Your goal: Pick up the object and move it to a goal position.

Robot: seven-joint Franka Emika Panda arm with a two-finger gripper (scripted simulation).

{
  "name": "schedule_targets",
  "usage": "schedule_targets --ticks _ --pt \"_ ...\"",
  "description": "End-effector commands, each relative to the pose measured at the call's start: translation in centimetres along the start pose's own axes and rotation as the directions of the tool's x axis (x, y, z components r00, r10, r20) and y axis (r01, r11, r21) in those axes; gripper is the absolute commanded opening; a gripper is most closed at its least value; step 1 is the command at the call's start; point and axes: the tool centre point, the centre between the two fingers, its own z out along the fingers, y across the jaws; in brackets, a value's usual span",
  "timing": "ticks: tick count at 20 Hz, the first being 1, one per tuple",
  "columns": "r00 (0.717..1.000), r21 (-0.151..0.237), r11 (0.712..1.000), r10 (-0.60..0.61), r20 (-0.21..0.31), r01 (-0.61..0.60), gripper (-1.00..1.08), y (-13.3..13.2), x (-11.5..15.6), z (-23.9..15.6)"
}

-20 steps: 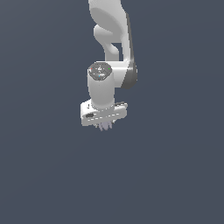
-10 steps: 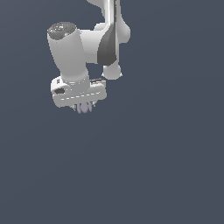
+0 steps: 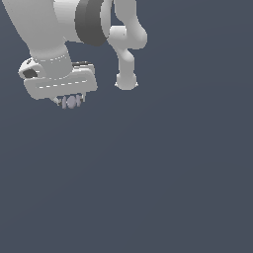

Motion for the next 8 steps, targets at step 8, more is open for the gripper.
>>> schedule_targets --ticks 8 --pt "1.000 0.000 1.000 -0.001 0.002 0.001 -1.00 2.2 -1.2 -2.5"
